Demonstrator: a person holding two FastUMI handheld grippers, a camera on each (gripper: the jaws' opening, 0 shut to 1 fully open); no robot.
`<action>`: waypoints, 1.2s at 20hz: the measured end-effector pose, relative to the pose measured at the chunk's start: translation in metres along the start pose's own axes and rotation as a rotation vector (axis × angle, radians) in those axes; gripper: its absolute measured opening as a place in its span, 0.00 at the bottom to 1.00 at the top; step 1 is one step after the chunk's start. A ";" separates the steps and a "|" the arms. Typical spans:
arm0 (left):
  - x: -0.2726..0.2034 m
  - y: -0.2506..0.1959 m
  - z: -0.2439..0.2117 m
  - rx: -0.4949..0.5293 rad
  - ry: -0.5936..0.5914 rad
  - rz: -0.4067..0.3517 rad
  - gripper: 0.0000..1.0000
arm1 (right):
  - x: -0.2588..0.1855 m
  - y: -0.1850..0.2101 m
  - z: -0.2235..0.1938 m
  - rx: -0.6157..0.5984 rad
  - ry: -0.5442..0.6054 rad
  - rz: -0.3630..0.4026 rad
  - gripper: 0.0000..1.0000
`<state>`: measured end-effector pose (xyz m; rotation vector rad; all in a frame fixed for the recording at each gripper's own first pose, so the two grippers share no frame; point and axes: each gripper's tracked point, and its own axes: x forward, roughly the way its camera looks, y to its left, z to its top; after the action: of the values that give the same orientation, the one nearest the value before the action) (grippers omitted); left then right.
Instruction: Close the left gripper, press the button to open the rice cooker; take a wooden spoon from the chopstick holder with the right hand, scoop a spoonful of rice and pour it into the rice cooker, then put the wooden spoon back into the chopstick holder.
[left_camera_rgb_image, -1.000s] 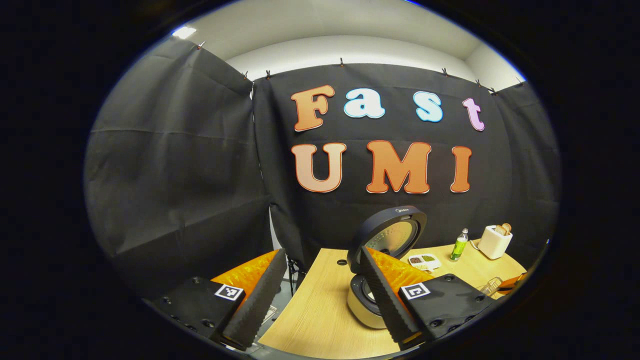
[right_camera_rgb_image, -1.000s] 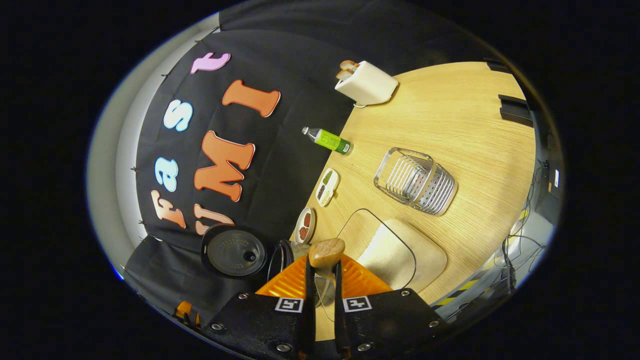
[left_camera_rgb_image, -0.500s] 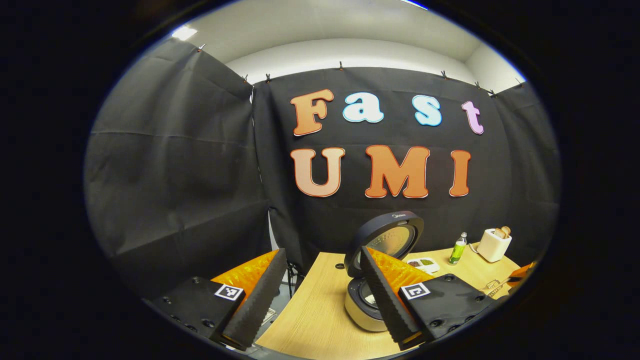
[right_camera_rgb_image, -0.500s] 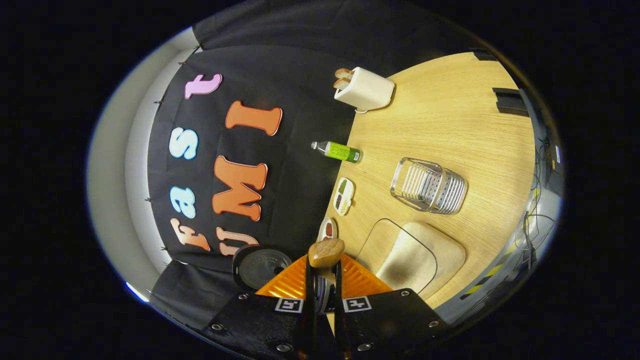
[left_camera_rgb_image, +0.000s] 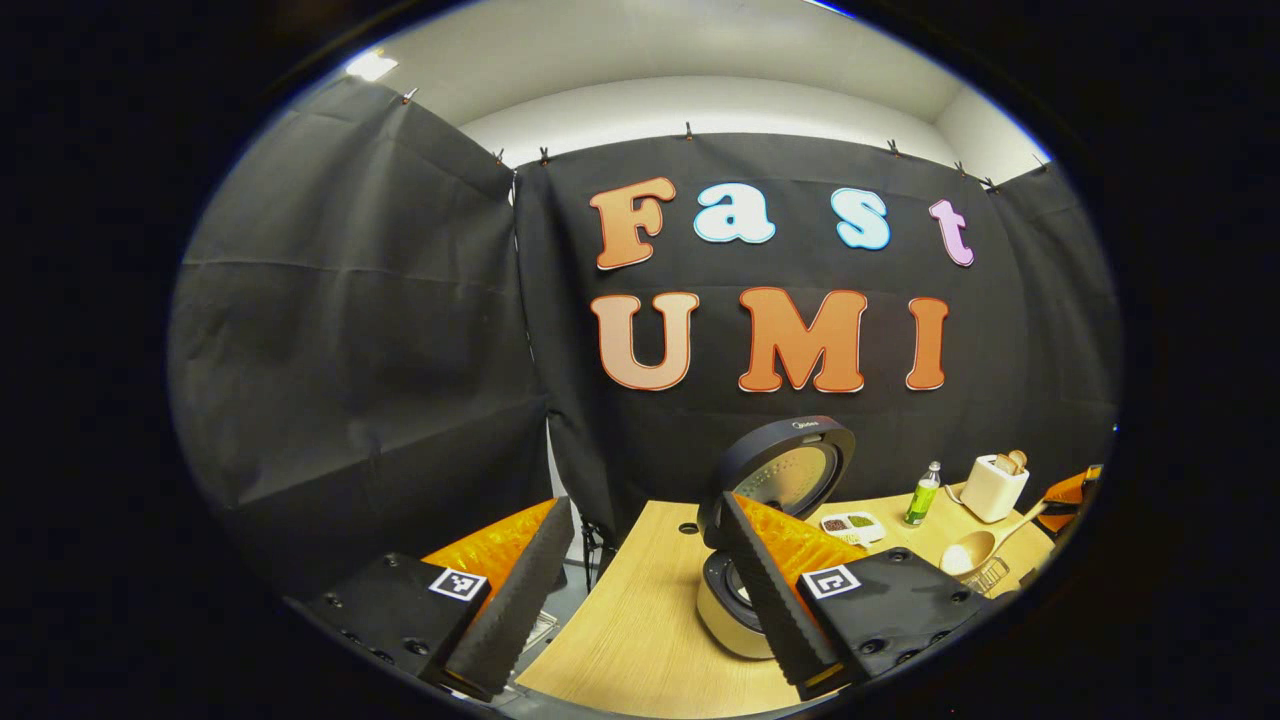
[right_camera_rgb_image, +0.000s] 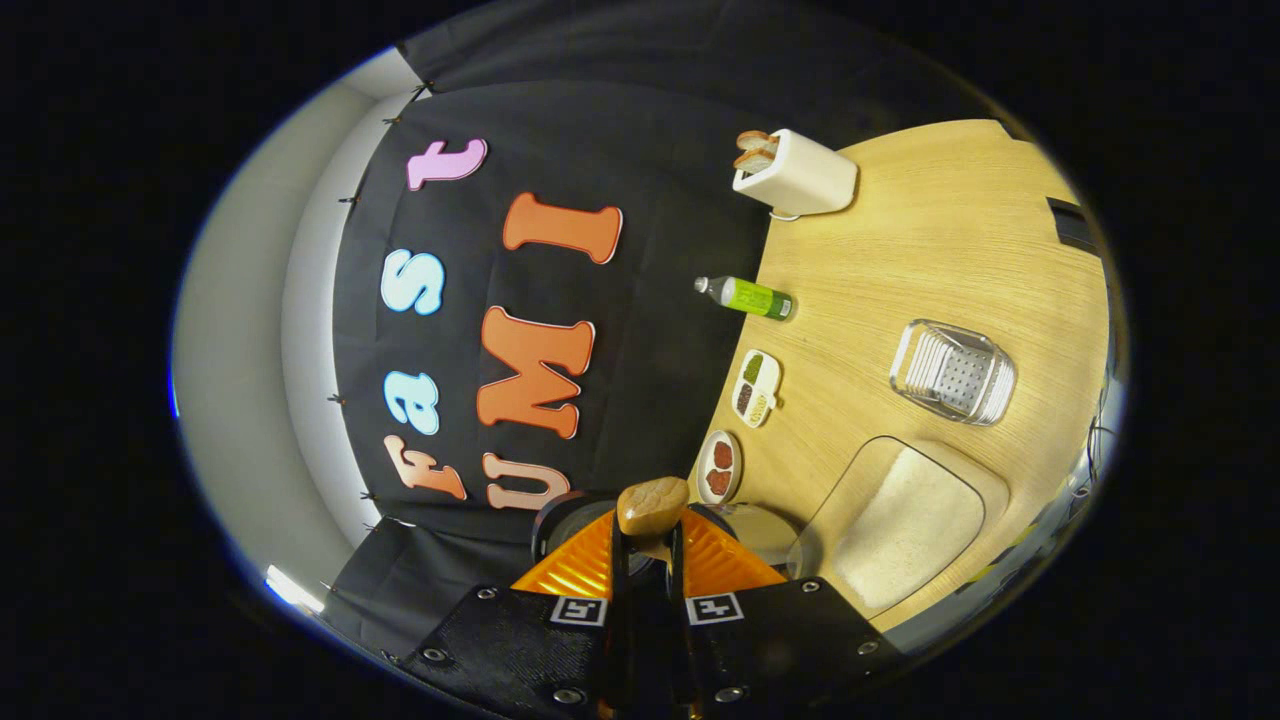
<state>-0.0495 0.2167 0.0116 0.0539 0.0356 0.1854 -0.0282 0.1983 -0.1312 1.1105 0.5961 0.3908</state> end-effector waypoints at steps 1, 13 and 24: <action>-0.001 0.001 0.001 0.000 -0.003 0.001 0.96 | 0.005 0.010 0.000 -0.007 0.004 0.013 0.10; -0.008 0.018 0.003 0.013 -0.010 0.025 0.96 | 0.083 0.082 -0.037 -0.112 0.075 0.085 0.14; 0.005 0.051 0.011 0.006 -0.024 0.063 0.96 | 0.130 0.082 -0.069 -0.344 0.067 0.030 0.14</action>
<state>-0.0539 0.2670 0.0255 0.0635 0.0107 0.2475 0.0300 0.3550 -0.1103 0.7802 0.5470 0.5362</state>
